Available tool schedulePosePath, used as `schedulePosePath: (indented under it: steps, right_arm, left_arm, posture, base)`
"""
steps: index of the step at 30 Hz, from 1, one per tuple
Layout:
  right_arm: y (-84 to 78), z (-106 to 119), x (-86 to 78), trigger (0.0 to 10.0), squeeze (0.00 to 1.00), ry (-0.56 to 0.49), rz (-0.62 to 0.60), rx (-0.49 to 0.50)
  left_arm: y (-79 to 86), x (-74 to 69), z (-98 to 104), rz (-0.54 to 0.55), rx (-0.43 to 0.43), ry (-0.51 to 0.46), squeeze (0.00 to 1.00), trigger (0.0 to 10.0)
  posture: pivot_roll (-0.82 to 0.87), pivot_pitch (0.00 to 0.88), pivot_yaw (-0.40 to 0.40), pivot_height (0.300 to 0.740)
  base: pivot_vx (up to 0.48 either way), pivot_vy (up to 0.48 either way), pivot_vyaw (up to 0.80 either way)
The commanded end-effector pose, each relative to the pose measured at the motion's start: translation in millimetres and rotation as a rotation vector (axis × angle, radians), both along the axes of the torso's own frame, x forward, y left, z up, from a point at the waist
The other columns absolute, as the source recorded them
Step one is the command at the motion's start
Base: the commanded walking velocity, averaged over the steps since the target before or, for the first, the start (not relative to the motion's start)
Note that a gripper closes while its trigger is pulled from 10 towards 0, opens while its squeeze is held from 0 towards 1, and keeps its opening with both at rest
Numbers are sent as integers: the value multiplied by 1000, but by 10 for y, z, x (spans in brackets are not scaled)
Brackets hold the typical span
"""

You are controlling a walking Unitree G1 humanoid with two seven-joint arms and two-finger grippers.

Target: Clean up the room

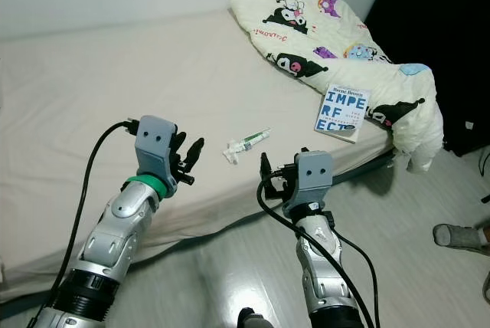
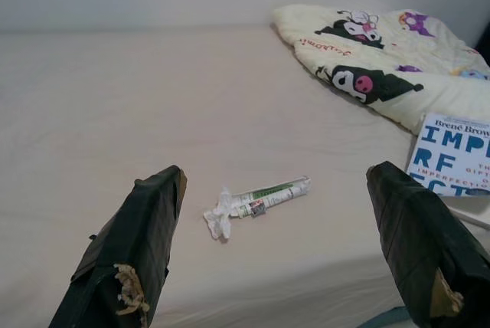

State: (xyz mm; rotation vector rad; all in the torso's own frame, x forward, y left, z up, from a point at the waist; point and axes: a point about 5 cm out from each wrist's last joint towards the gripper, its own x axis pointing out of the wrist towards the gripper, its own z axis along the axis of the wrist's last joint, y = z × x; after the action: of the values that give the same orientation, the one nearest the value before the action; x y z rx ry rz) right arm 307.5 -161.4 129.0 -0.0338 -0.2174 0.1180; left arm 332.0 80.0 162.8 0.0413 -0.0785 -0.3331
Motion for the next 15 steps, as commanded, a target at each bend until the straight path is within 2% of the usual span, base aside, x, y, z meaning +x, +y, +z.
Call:
schedulePosePath:
  steps: [1,15]
  right_arm:
    - [-32,-55,-32,10000,0,19,-10,12]
    - [-29,-59,-23,10000,0,21,-9,10]
  left_arm:
    - [-13,-14,-27,-2,5,7,0,10000]
    - [-8,-2,-24,4,6,6,0,10000]
  posture:
    - [-44,138,-12,740]
    - [-44,135,-9,740]
  base:
    - [0,-472,0]
    - [0,-450,0]
